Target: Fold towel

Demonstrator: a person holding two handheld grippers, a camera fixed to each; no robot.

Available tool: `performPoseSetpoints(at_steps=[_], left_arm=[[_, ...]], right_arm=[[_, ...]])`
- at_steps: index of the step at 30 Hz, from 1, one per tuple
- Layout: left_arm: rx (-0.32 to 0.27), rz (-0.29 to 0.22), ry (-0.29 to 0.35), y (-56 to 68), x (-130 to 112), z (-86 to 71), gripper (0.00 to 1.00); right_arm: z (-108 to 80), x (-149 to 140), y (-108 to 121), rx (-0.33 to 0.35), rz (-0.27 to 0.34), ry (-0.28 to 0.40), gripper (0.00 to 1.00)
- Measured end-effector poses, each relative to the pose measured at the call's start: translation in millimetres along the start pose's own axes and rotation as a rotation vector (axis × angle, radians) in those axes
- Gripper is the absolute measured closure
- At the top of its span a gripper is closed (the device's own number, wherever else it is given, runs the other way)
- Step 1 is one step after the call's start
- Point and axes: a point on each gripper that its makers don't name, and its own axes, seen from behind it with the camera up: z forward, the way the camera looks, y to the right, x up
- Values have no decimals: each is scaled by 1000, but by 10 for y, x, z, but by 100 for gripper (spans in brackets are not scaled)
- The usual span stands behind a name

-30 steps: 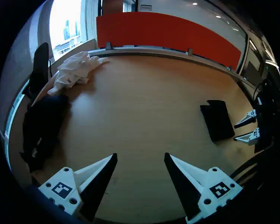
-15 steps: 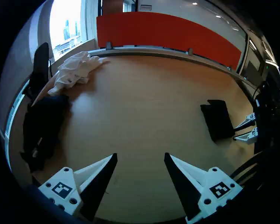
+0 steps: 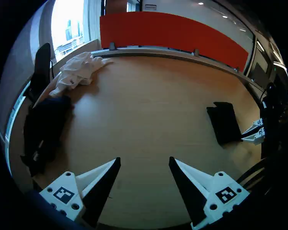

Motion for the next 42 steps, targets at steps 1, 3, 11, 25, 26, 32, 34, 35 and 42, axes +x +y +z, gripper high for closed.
performPoseSetpoints(at_steps=[1, 3, 11, 25, 26, 32, 34, 35, 42], left_arm=[[0, 0, 0, -1, 0, 0, 6], [0, 0, -1, 0, -1, 0, 7], [-1, 1, -2, -8, -5, 10, 6], [-12, 1, 10, 16, 43, 41, 6], [-13, 2, 12, 20, 51, 40, 6], [-19, 4, 26, 38, 103, 33, 7], [-21, 4, 33, 35, 128, 26, 7], [-21, 4, 36, 33, 140, 22, 6], [-21, 7, 56, -8, 224, -6, 7]], right_arm=[[-2, 3, -3, 2, 6, 1, 93], [-8, 8, -5, 5, 14, 3, 95], [-58, 46, 15, -7, 3, 16, 95], [-364, 741, 117, -45, -37, 132, 95], [-392, 814, 126, -47, -49, 140, 95], [-538, 1243, 177, -73, -119, 181, 95], [-595, 1400, 189, -79, -135, 200, 95], [-622, 1475, 195, -82, -142, 209, 95], [-847, 1971, 259, -106, -184, 273, 95]])
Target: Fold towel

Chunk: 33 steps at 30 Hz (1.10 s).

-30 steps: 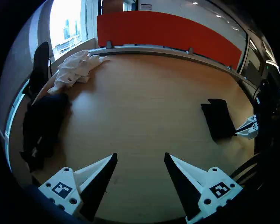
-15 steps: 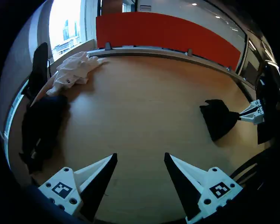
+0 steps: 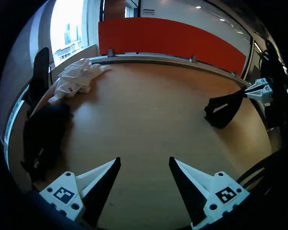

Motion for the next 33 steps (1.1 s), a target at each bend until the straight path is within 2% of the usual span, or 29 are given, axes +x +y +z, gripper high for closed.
performPoseSetpoints(at_steps=[6, 14, 26, 33], left_arm=[[-1, 5, 13, -20, 54, -15, 6], [-14, 7, 30, -4, 125, -20, 7], [-30, 26, 42, 36, 208, 26, 7], [-36, 37, 39, 104, 241, 64, 7]], right_arm=[[-89, 277, 160, -32, -28, 27, 95], [-263, 339, 378, -84, -28, 25, 95], [-552, 150, 850, -122, 55, 0, 95], [-743, -176, 1203, -157, 91, -40, 95]])
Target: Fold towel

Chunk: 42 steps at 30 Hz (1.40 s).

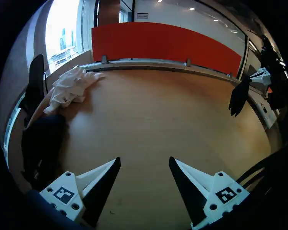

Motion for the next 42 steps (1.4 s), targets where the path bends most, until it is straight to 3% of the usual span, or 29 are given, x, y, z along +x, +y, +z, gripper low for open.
performPoseSetpoints(at_steps=[15, 23, 42], left_arm=[[9, 7, -8, 111, 37, 52, 7], [17, 11, -17, 135, 36, 61, 7], [29, 32, -26, 179, 37, 51, 7]], right_arm=[[-220, -626, 883, -73, 52, -84, 96], [-311, -910, 1247, -105, 70, -126, 96], [-323, -1140, 1575, -136, 102, -150, 96]])
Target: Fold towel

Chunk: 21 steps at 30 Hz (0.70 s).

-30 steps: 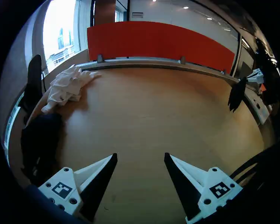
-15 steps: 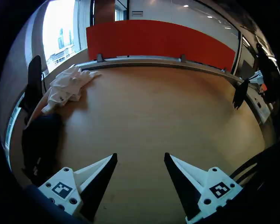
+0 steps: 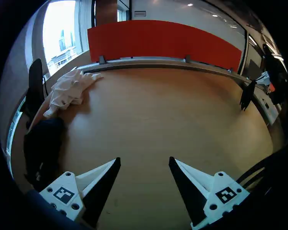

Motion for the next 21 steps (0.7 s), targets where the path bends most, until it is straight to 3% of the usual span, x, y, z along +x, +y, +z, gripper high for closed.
performPoseSetpoints(at_steps=[11, 21], left_arm=[[4, 1, -1, 32, -10, -14, 7], [3, 4, 1, 63, 2, -21, 7]], right_arm=[[33, -96, 49, -2, 14, -7, 96], [-18, -440, 22, 0, 44, -33, 96]])
